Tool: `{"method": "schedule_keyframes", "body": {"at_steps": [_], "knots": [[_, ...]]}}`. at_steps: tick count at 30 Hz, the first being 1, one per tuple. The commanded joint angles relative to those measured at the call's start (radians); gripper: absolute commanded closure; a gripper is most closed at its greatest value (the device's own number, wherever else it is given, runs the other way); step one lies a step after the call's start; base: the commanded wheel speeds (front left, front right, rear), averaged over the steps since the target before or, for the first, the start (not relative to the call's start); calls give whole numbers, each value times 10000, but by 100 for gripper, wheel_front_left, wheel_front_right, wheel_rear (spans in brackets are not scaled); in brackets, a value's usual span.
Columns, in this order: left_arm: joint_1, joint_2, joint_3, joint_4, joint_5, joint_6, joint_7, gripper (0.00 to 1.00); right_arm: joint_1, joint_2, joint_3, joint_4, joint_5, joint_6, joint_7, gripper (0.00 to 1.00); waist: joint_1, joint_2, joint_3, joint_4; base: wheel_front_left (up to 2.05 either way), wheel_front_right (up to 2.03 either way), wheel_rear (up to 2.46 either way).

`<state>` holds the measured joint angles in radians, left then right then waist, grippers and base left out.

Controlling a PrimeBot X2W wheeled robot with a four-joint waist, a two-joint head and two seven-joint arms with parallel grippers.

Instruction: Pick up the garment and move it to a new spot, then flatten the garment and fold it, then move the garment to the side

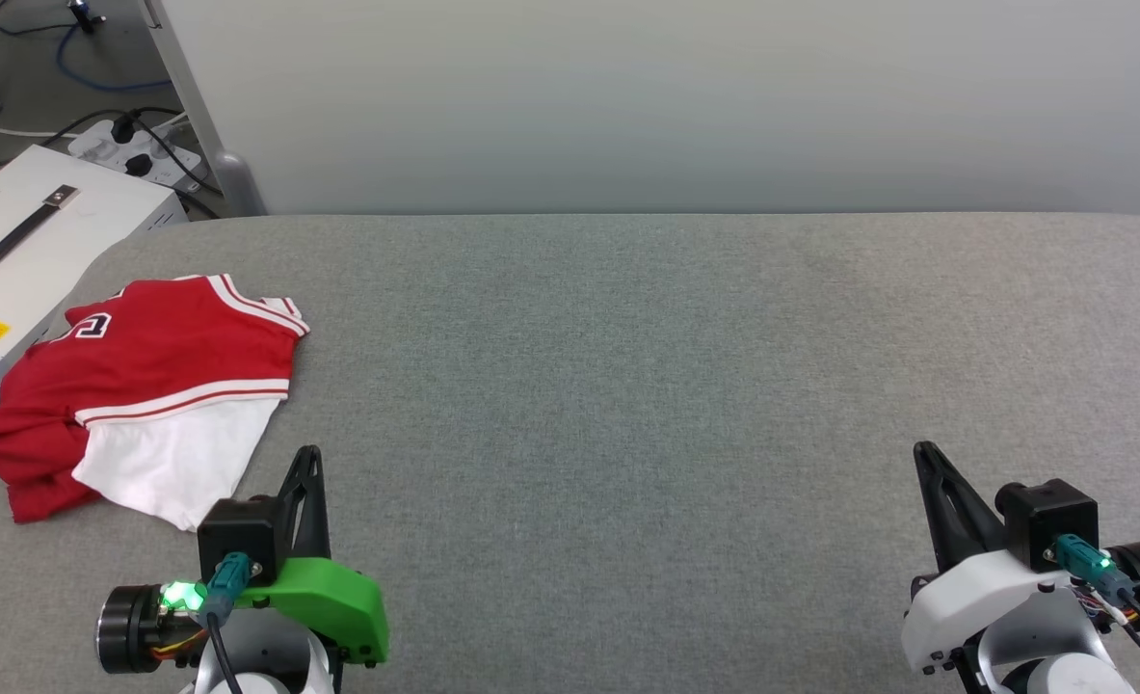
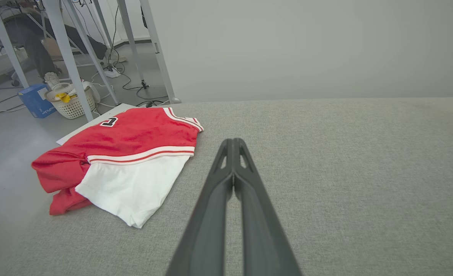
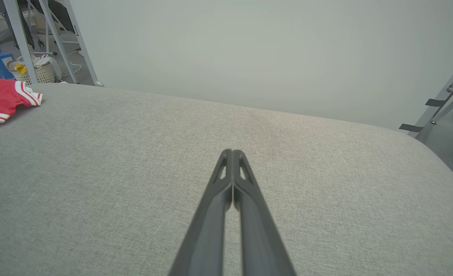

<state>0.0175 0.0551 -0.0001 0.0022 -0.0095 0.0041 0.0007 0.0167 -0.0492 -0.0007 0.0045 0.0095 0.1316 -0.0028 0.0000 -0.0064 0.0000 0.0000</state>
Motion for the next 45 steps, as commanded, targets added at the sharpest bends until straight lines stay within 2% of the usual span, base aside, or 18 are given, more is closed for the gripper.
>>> {"method": "schedule_keyframes", "body": {"at_steps": [1, 6, 7, 45], "knots": [[-175, -49, 1, -22, 95, -41, -7, 100, -167, -10, 7, -45, -95, -9, 28, 100, 0, 64, 0, 0, 0, 0, 0], [-175, -49, 1, -22, 95, -41, -7, 100, -167, -10, 7, -45, -95, -9, 28, 100, 0, 64, 0, 0, 0, 0, 0], [0, 0, 4, 0, 0, 0, -1, 0, 1, 0, 3, 0, 0, 0, -1, 0, 0, 0, 0, 0, 0, 0, 0], [123, -12, -143, -304, -103, 214, -726, 0, 90, -1, -310, -461, 961, -3, -717, 0, 0, 18, 16, 0, 0, 0, 0]]}}
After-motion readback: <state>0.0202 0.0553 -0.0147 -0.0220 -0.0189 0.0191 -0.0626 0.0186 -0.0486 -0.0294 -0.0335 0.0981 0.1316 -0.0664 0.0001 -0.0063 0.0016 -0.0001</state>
